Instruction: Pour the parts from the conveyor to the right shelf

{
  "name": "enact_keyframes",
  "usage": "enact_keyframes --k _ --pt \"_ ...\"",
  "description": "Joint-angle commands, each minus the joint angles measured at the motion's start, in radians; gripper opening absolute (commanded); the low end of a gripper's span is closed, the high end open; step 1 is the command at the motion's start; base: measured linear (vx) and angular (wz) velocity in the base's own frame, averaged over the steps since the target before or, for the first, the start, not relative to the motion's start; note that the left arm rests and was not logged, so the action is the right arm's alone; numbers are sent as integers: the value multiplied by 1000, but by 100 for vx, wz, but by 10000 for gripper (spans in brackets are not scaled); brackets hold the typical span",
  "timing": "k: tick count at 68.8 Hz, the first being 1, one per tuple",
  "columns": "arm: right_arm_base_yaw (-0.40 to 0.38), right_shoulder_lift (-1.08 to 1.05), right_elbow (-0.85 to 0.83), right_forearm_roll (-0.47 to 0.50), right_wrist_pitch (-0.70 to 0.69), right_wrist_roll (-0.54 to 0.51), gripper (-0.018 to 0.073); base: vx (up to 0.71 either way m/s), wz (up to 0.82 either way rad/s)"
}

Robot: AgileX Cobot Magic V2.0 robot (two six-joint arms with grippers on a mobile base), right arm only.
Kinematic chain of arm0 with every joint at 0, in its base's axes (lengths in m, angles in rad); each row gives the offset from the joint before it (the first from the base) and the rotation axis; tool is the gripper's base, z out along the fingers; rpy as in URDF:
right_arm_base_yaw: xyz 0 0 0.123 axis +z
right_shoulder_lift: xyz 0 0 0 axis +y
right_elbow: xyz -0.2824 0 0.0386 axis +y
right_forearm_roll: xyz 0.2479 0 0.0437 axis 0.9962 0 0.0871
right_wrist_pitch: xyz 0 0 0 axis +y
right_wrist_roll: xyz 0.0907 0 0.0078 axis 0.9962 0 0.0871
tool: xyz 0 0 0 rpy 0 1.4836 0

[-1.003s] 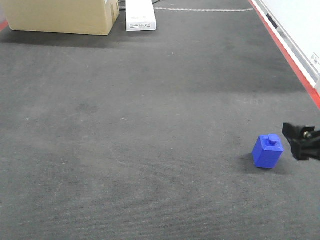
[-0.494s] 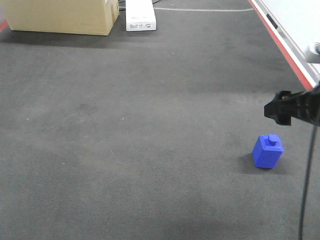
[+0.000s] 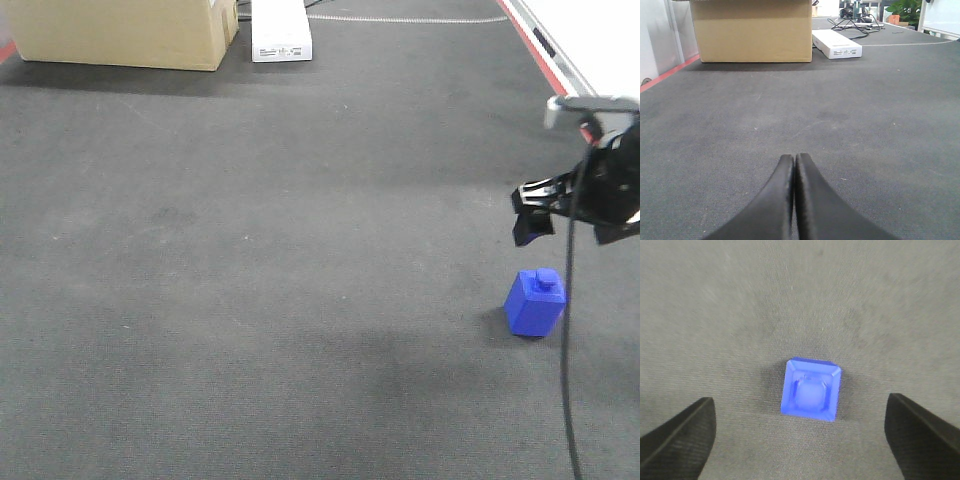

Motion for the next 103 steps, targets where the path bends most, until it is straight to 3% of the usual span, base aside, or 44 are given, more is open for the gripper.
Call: enact_keyframes --k 1,53,58,68,82,103 --pt "-4 17 -57 -12 21 6 632 0 0" --pt "-4 231 -69 -16 58 37 575 0 0" --pt "-4 231 -69 -16 33 45 535 0 0" --pt "-4 231 -69 -16 9 56 368 0 0" --pt "-4 231 -69 -28 12 47 -15 0 0" --pt "-3 199 -69 -28 -25 19 -9 0 0"
